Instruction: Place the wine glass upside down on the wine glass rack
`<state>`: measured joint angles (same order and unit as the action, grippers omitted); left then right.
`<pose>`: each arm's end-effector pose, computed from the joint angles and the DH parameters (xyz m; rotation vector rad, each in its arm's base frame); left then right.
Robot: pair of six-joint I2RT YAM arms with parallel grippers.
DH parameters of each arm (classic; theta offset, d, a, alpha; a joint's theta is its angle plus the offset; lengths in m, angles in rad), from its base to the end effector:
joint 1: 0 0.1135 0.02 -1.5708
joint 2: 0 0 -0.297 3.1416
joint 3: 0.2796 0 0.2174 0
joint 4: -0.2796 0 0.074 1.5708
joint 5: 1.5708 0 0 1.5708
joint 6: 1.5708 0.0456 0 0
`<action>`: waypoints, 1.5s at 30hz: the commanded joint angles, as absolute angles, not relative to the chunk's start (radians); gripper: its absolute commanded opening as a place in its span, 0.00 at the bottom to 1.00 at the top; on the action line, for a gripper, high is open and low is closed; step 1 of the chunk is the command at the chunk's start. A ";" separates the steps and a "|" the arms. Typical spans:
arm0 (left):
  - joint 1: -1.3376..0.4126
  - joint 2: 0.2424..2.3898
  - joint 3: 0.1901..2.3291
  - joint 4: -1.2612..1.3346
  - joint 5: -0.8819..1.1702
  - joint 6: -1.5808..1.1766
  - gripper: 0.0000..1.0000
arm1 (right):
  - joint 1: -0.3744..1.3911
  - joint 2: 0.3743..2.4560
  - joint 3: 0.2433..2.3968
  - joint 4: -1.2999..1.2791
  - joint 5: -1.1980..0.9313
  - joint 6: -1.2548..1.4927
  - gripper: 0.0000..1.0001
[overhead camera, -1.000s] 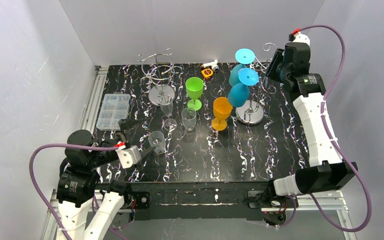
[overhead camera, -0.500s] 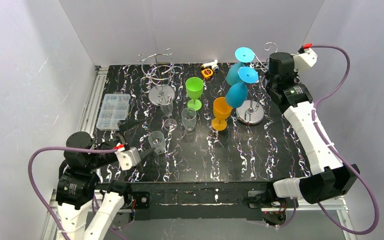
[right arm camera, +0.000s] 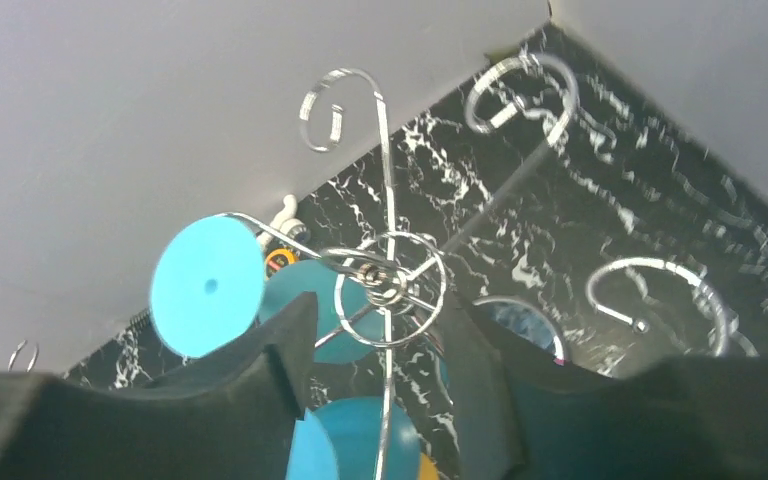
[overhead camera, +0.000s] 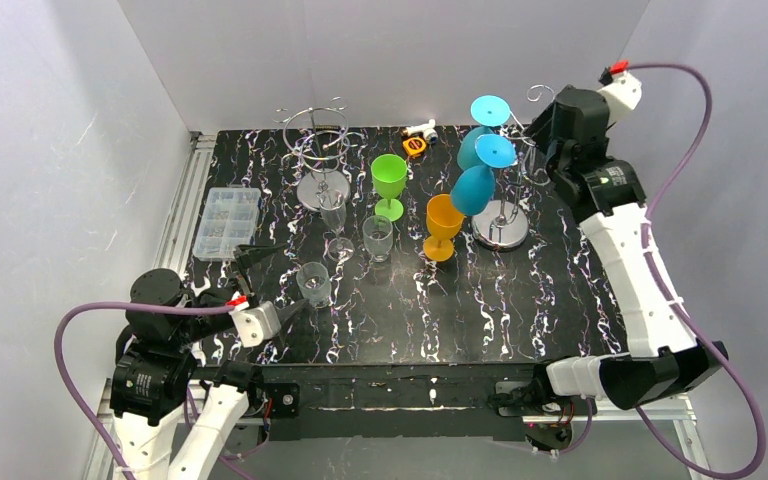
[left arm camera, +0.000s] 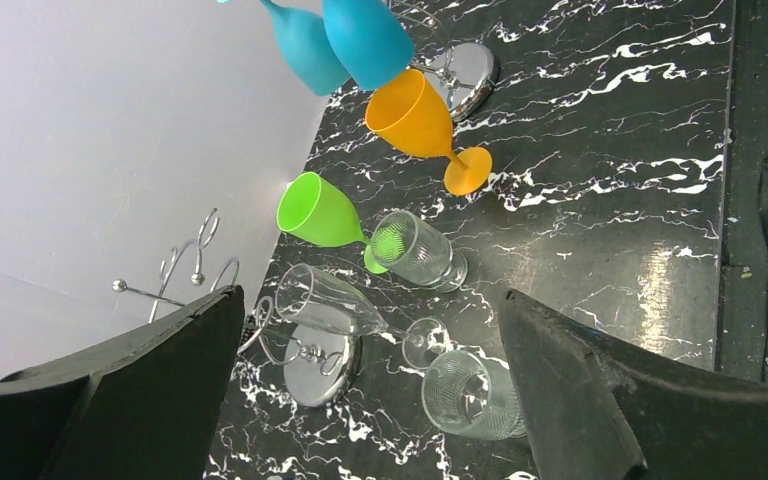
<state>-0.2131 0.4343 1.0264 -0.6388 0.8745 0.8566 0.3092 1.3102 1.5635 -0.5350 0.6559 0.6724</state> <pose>-0.0136 -0.0328 0.4001 1.3094 0.9276 -0.2076 0.2338 0.0455 0.4803 0.7510 1.6291 0.0942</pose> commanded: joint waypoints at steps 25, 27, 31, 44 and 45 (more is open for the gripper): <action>-0.216 0.478 1.073 -0.680 0.899 0.883 0.98 | 0.105 1.504 1.950 -0.937 0.038 0.071 0.82; -0.216 0.482 1.076 -0.680 0.895 0.884 0.98 | 0.103 1.517 1.951 -0.940 0.037 0.067 0.81; -0.216 0.489 1.082 -0.681 0.890 0.889 0.98 | 0.101 1.531 1.947 -0.940 0.049 0.053 0.76; -0.216 0.492 1.092 -0.683 0.887 0.893 0.98 | 0.101 1.576 1.951 -0.931 0.007 0.061 0.50; -0.216 0.492 1.091 -0.683 0.887 0.892 0.98 | 0.101 1.576 1.947 -0.929 0.007 0.066 0.47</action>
<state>-0.2131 0.4770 1.0573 -0.6689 0.8791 0.8890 0.1051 1.5642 1.9205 -0.9474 0.0227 0.0631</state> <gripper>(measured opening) 0.982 0.563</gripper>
